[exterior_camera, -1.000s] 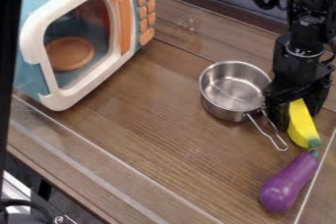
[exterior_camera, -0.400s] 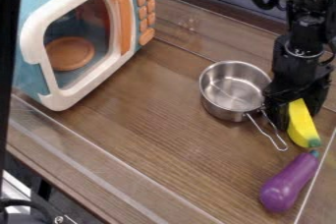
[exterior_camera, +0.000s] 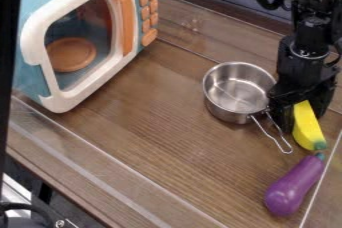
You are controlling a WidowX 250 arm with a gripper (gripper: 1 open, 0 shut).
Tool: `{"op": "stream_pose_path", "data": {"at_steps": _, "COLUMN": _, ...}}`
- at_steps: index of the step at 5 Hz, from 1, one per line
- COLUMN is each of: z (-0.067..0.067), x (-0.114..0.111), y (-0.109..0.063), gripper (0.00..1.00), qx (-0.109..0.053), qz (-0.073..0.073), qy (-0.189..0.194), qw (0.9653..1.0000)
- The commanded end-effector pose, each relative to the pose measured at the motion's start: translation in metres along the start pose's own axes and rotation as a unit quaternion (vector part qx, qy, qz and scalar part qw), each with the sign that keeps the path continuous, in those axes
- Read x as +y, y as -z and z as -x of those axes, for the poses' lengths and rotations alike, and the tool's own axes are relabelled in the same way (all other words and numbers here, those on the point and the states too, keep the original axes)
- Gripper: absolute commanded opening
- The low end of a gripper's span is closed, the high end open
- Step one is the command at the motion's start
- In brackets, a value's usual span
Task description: Put the banana in the silver pot
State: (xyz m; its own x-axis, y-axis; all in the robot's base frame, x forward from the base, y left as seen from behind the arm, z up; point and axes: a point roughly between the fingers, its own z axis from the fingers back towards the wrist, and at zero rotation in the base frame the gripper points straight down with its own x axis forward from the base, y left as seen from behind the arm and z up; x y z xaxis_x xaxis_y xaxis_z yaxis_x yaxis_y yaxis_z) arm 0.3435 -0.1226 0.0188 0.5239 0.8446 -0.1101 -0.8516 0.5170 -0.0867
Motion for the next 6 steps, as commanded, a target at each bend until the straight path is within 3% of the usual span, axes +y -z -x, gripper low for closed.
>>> {"op": "stream_pose_path", "data": {"at_steps": 1, "z": -0.004, "x": 0.001, "y": -0.006, "gripper": 1.0, "qx": -0.004, "qz": 0.004, "qy": -0.004, "qw": 1.0}}
{"op": "stream_pose_path", "data": {"at_steps": 3, "z": -0.005, "x": 0.003, "y": -0.008, "gripper": 1.0, "qx": -0.005, "qz": 0.001, "qy": -0.006, "qw": 1.0}}
{"op": "stream_pose_path", "data": {"at_steps": 4, "z": -0.006, "x": 0.004, "y": -0.01, "gripper": 0.0, "qx": -0.005, "qz": -0.001, "qy": -0.006, "qw": 1.0}}
{"op": "stream_pose_path", "data": {"at_steps": 6, "z": -0.007, "x": 0.008, "y": -0.022, "gripper": 0.0, "qx": -0.004, "qz": -0.008, "qy": 0.002, "qw": 1.0}}
